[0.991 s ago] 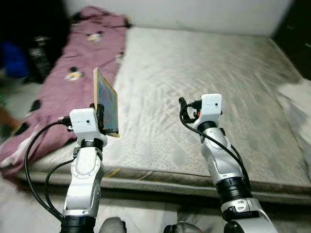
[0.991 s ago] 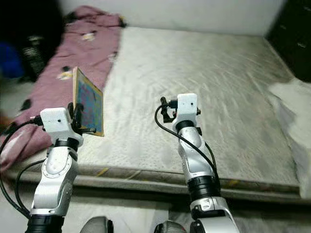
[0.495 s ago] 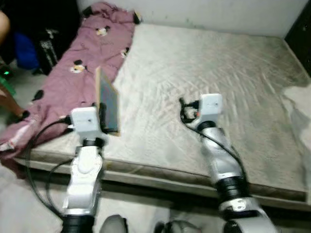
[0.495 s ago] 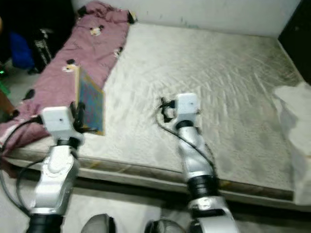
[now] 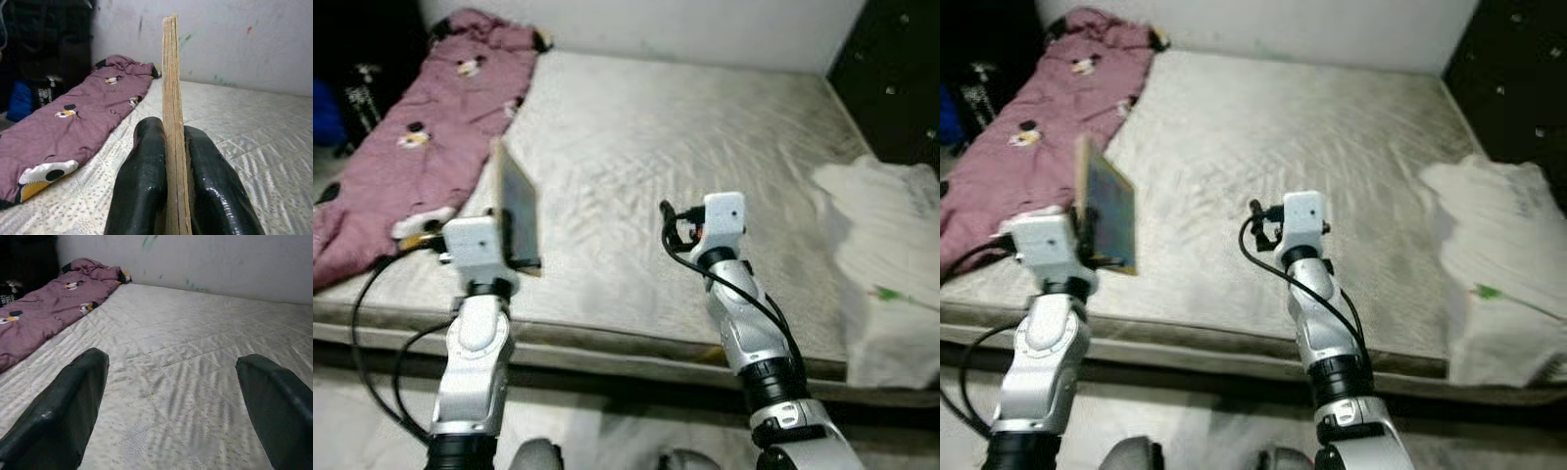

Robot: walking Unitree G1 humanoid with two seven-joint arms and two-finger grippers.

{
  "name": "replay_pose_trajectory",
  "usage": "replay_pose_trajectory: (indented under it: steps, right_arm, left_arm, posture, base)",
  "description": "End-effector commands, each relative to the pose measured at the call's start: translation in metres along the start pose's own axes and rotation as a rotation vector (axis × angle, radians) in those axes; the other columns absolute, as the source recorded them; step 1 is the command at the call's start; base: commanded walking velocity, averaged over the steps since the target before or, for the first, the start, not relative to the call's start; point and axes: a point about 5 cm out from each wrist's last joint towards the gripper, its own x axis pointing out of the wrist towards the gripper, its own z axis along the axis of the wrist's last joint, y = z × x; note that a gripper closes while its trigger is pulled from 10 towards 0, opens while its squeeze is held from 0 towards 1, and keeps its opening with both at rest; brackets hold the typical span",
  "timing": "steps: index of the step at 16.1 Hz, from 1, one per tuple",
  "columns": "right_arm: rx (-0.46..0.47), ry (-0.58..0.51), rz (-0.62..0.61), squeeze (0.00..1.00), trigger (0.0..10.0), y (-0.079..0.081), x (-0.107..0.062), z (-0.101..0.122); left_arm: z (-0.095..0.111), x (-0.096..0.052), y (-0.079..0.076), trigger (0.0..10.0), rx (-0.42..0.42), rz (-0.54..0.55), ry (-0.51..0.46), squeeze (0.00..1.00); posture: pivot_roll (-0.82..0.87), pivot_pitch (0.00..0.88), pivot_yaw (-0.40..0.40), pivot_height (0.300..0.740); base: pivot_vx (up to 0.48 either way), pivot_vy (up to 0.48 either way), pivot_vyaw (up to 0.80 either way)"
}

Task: Clean up the room

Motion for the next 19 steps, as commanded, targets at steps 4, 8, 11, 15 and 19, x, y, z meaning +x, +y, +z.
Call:
replay_pose_trajectory:
  steps: [4, 8, 11, 15, 19]
  right_arm:
    - [-0.008, 0.003, -0.023, 0.0, 10.0, -0.0099, -0.001, -0.0005]
    - [-0.009, 0.003, -0.024, 0.0, 10.0, -0.01, -0.0007, -0.0006]
    - [0.003, 0.005, -0.03, 0.0, 10.0, -0.0107, 0.0, -0.0008]
    - [-0.001, 0.005, -0.032, 0.0, 10.0, -0.0108, 0.0004, -0.0006]
    - [-0.002, 0.004, -0.036, 0.0, 10.0, -0.0112, 0.0004, -0.001]
  left_arm:
    - [0.012, 0.0004, -0.0076, 10.0, -0.013, -0.045, -0.075, 0.0]
    - [0.0148, -0.0012, -0.0084, 10.0, -0.026, -0.082, -0.092, 0.0]
    - [0.0147, -0.0011, -0.0086, 10.0, -0.034, -0.084, -0.093, 0.0]
    - [0.0151, -0.0007, -0.0093, 10.0, -0.038, -0.095, -0.095, 0.0]
    - [0.0114, 0.0, -0.0101, 10.0, -0.056, -0.079, -0.062, 0.0]
  posture:
    - [0.07, 0.055, -0.022, 0.74]
    - [0.07, 0.056, -0.021, 0.74]
    - [0.07, 0.056, -0.021, 0.74]
    - [0.07, 0.054, -0.019, 0.74]
    - [0.07, 0.054, -0.019, 0.74]
  base:
    - [0.0, -0.074, 0.0]
    - [0.156, 0.0, 0.0]
    - [0.339, 0.0, 0.0]
    - [0.34, 0.0, 0.0]
    - [0.221, 0.0, 0.0]
